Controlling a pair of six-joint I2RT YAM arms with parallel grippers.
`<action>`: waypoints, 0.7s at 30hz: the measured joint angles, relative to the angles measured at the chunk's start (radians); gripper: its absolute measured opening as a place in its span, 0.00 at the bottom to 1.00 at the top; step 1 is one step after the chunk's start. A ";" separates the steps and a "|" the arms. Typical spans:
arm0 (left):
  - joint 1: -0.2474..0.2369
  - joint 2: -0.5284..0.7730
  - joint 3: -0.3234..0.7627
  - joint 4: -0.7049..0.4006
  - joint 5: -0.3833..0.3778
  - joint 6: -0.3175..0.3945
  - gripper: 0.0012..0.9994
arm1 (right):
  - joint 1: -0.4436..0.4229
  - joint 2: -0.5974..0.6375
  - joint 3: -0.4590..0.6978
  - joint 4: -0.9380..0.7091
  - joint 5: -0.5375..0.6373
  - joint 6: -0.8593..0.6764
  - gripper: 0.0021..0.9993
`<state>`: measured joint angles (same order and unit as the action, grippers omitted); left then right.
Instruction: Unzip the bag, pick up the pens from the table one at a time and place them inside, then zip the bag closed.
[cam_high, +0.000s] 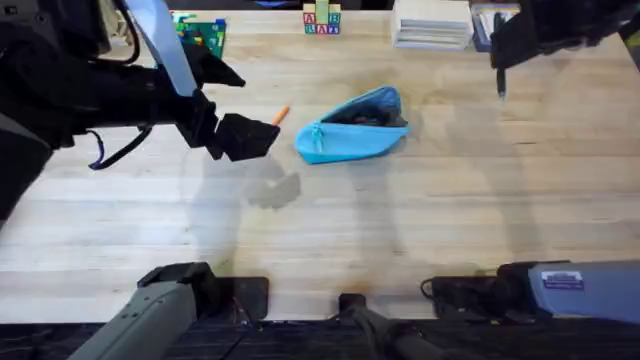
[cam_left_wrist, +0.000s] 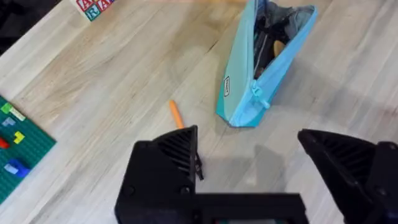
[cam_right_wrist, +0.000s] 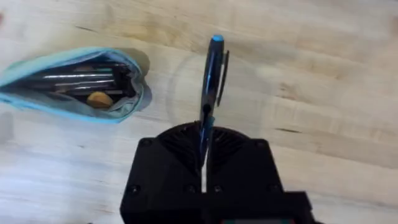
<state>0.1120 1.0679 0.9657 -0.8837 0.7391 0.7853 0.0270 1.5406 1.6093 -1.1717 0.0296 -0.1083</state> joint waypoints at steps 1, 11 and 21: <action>0.000 0.000 0.000 0.000 0.000 0.000 1.00 | 0.007 -0.021 0.000 0.001 0.000 -0.006 0.03; 0.000 0.000 0.000 0.000 0.000 0.000 1.00 | 0.095 -0.132 0.006 0.010 -0.026 -0.174 0.03; 0.000 0.000 0.000 0.000 0.000 0.000 1.00 | 0.136 -0.086 0.006 0.011 -0.320 -0.609 0.03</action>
<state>0.1120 1.0676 0.9657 -0.8837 0.7391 0.7853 0.1627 1.4542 1.6154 -1.1603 -0.2901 -0.7174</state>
